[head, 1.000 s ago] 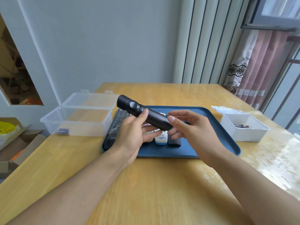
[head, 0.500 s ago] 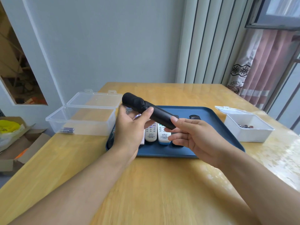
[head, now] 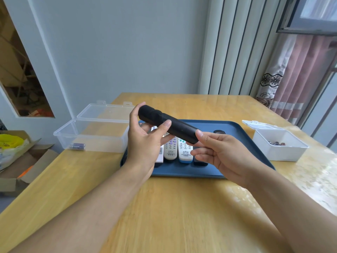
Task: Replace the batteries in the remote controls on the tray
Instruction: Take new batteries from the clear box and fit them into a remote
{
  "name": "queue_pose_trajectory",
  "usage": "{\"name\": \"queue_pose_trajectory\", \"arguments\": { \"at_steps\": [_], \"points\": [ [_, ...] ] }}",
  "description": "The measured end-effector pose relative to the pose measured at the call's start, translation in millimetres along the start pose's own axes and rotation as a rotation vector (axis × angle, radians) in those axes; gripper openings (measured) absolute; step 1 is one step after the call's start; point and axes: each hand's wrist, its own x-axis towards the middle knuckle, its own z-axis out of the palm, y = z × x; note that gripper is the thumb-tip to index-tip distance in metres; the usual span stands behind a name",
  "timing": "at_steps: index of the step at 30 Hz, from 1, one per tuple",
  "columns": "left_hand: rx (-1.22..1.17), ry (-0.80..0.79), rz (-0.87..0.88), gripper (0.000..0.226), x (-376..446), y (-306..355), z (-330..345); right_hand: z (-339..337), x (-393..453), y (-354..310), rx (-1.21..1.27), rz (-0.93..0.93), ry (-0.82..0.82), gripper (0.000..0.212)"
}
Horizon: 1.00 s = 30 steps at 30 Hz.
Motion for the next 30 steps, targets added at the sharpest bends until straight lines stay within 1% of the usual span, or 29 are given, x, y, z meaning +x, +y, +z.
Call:
{"name": "queue_pose_trajectory", "arguments": {
  "at_steps": [2,5,8,9,10,11,13,14,15,16,18,21,24,25,26,27,29,30],
  "points": [
    [-0.009,-0.001,-0.010,0.069,0,1,0,1,-1,0,-0.006,-0.018,0.023,0.035],
    [0.033,0.005,-0.012,0.060,-1,-1,0,3,0,0,0.051,-0.092,0.116,0.028],
    [0.209,-0.002,0.029,0.045,-2,-7,-1,3,-1,-8,0.246,-0.186,0.201,0.016],
    [0.288,-0.016,0.052,0.039,-2,-9,-2,1,-1,-12,0.260,-0.231,0.244,0.015],
    [0.367,-0.040,0.078,0.035,-1,-10,-3,-4,-1,-16,0.208,-0.288,0.314,0.014],
    [0.443,-0.069,0.103,0.035,-1,-12,-4,-10,-2,-20,0.080,-0.355,0.408,0.013],
    [0.562,-0.126,0.156,0.041,-2,-14,-7,-23,-1,-24,-0.314,-0.474,0.583,0.009],
    [0.640,-0.158,0.188,0.043,-2,-15,-8,-27,-2,-24,-0.499,-0.511,0.625,0.009],
    [0.739,-0.189,0.225,0.043,-4,-16,-11,-28,-1,-22,-0.643,-0.529,0.634,0.013],
    [0.842,-0.221,0.257,0.041,-5,-17,-10,-31,0,-20,-0.740,-0.536,0.635,0.018],
    [0.973,-0.265,0.307,0.038,-5,-22,-13,-27,1,-14,-0.885,-0.515,0.623,0.020],
    [1.064,-0.312,0.324,0.040,-3,-24,-15,-26,3,-8,-1.162,-0.417,0.594,0.012],
    [1.100,-0.320,0.321,0.038,-2,-27,-16,-26,3,-6,-1.422,-0.322,0.479,0.023],
    [1.109,-0.325,0.323,0.037,-3,-28,-16,-25,1,-7,-1.499,-0.291,0.441,0.021],
    [1.119,-0.335,0.327,0.037,-3,-29,-17,-24,-1,-8,-1.581,-0.258,0.414,0.012],
    [1.130,-0.350,0.328,0.038,-3,-29,-17,-22,-5,-9,-1.657,-0.229,0.389,0.008],
    [1.151,-0.378,0.319,0.041,-3,-31,-18,-18,-11,-10,-1.767,-0.182,0.337,0.019],
    [1.157,-0.386,0.317,0.042,-3,-31,-18,-17,-13,-9,-1.797,-0.169,0.317,0.019]
  ]
}}
